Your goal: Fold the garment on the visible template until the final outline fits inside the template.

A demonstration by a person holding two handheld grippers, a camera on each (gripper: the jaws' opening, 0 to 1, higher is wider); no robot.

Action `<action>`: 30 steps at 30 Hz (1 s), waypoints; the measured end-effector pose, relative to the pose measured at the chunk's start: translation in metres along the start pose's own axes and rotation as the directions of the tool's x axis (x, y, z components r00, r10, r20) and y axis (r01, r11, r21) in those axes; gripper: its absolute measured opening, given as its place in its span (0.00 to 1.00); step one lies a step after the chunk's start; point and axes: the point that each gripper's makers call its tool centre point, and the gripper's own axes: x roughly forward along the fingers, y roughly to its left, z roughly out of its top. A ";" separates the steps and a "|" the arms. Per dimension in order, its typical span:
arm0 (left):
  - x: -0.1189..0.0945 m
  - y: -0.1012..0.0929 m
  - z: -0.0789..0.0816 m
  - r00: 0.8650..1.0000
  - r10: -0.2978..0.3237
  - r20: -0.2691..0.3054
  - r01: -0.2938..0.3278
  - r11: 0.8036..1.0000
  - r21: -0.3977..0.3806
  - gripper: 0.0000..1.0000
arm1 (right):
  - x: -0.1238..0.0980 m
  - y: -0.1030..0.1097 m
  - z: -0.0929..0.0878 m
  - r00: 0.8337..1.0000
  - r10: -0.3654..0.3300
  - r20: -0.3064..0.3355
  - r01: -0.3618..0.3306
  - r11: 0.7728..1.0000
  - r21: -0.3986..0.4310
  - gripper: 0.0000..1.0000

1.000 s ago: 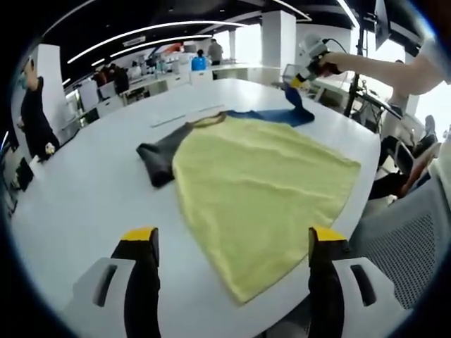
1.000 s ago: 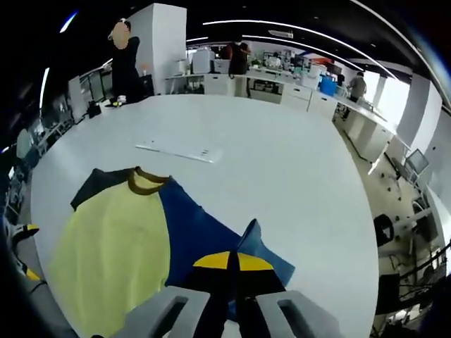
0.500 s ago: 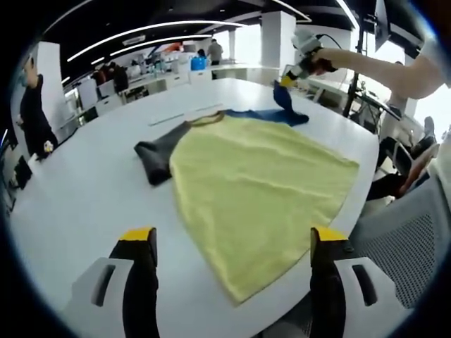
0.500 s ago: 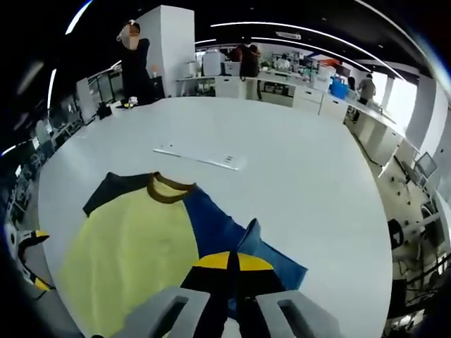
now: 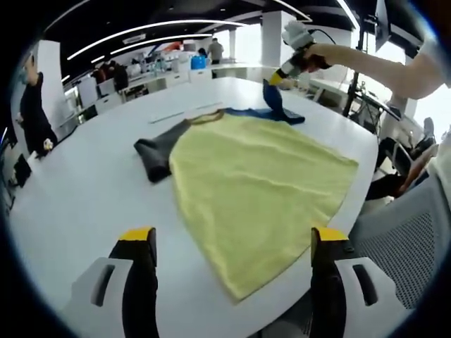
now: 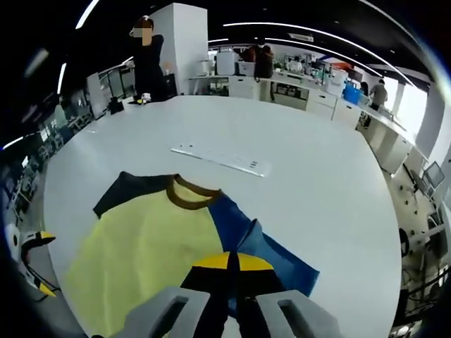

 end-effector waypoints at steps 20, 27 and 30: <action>-0.001 0.003 -0.006 1.000 0.009 -0.024 -0.010 1.000 -0.012 0.86 | 0.021 0.053 0.026 0.997 0.071 -0.017 -0.072 0.996 -0.050 0.00; -0.002 0.004 -0.007 1.000 0.015 -0.020 -0.015 1.000 -0.027 0.86 | 0.031 0.083 0.035 0.991 0.133 -0.025 -0.134 0.990 -0.053 0.00; -0.001 0.005 -0.009 1.000 0.014 -0.027 -0.015 1.000 -0.025 0.86 | 0.033 0.093 0.038 0.989 0.148 -0.025 -0.149 0.987 -0.055 0.00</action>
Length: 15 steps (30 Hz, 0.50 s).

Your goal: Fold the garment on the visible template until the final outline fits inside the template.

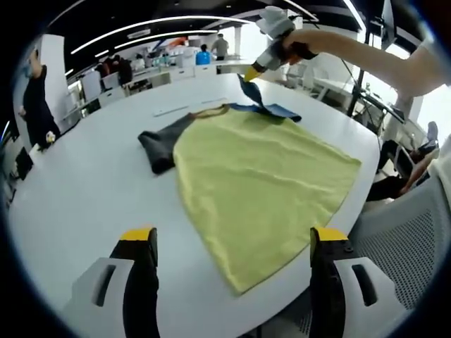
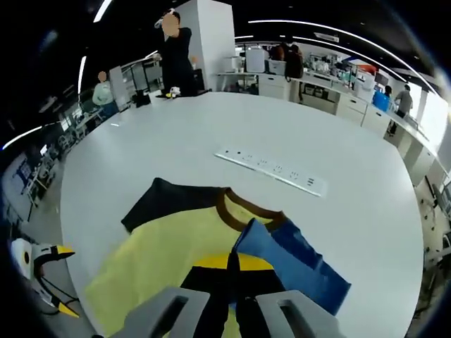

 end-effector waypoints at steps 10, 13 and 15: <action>0.001 0.002 0.001 1.000 -0.002 0.002 0.002 1.000 0.005 0.85 | 0.009 0.030 0.012 0.999 0.046 0.000 -0.046 0.999 -0.006 0.00; 0.001 0.002 0.001 1.000 -0.004 0.003 0.004 1.000 0.004 0.85 | 0.013 0.038 0.014 0.998 0.059 -0.005 -0.059 0.998 -0.005 0.00; 0.001 0.002 0.001 1.000 -0.003 0.005 0.003 1.000 0.003 0.85 | 0.016 0.044 0.016 0.998 0.067 -0.003 -0.067 0.998 -0.005 0.00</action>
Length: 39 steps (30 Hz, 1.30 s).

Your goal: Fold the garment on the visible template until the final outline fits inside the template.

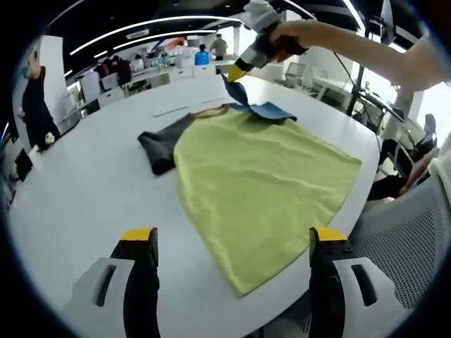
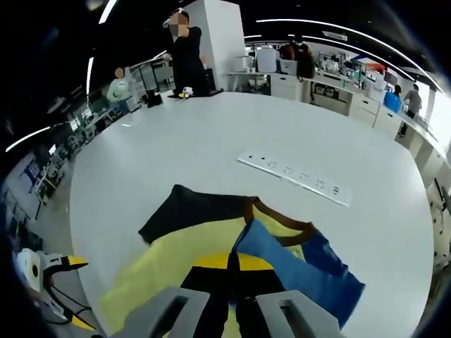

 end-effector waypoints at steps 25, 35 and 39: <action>0.003 0.011 -0.013 0.999 0.018 -0.028 -0.018 1.000 -0.023 0.83 | 0.027 0.059 0.017 0.997 0.076 -0.008 -0.077 0.994 -0.072 0.00; 0.003 0.016 -0.015 0.999 0.023 -0.031 -0.024 0.999 -0.027 0.83 | 0.043 0.075 0.012 0.997 0.073 -0.023 -0.075 0.992 -0.100 0.00; 0.004 0.016 -0.020 0.999 0.019 -0.043 -0.021 0.999 -0.034 0.83 | 0.050 0.080 0.007 0.997 0.075 -0.031 -0.078 0.990 -0.116 0.00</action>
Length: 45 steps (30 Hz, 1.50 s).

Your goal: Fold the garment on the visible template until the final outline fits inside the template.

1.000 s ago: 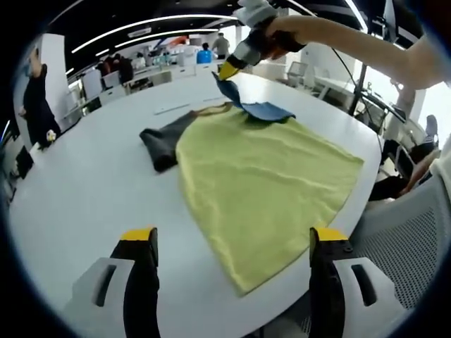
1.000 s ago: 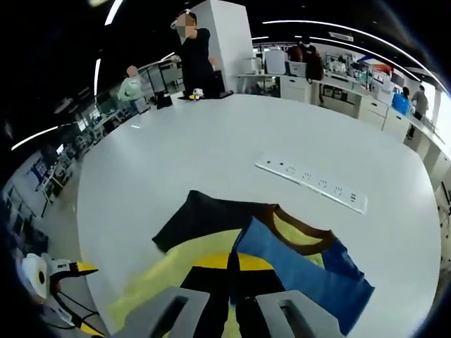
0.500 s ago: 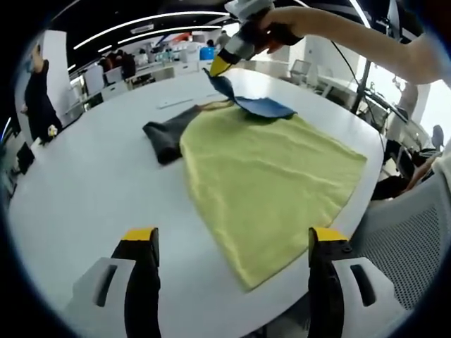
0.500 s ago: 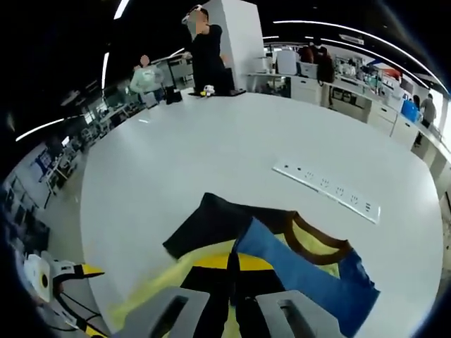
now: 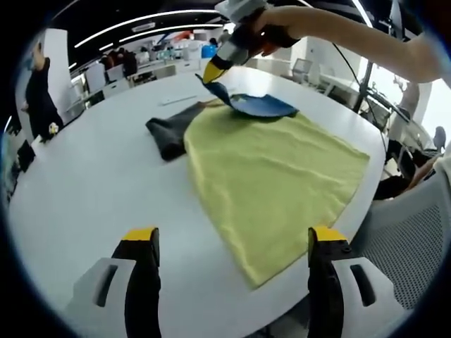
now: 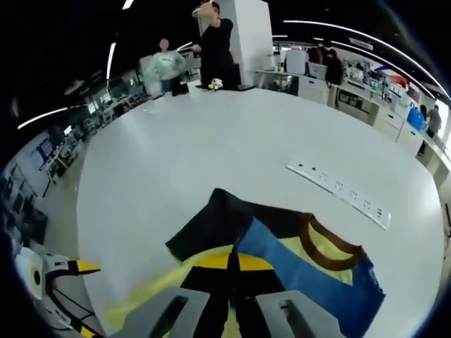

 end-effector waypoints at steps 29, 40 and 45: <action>0.014 0.011 0.004 1.000 -0.012 -0.009 0.012 1.000 0.016 0.83 | 0.064 0.014 -0.039 0.996 0.046 -0.078 -0.040 0.996 0.082 0.00; 0.016 0.018 0.010 1.000 -0.009 0.000 0.009 0.999 0.033 0.84 | 0.061 0.023 -0.042 0.990 0.131 -0.055 -0.120 0.979 0.167 0.01; 0.016 0.022 0.015 1.000 -0.008 0.003 0.008 0.999 0.043 0.84 | 0.055 0.018 -0.041 0.992 0.113 -0.046 -0.108 0.989 0.103 0.12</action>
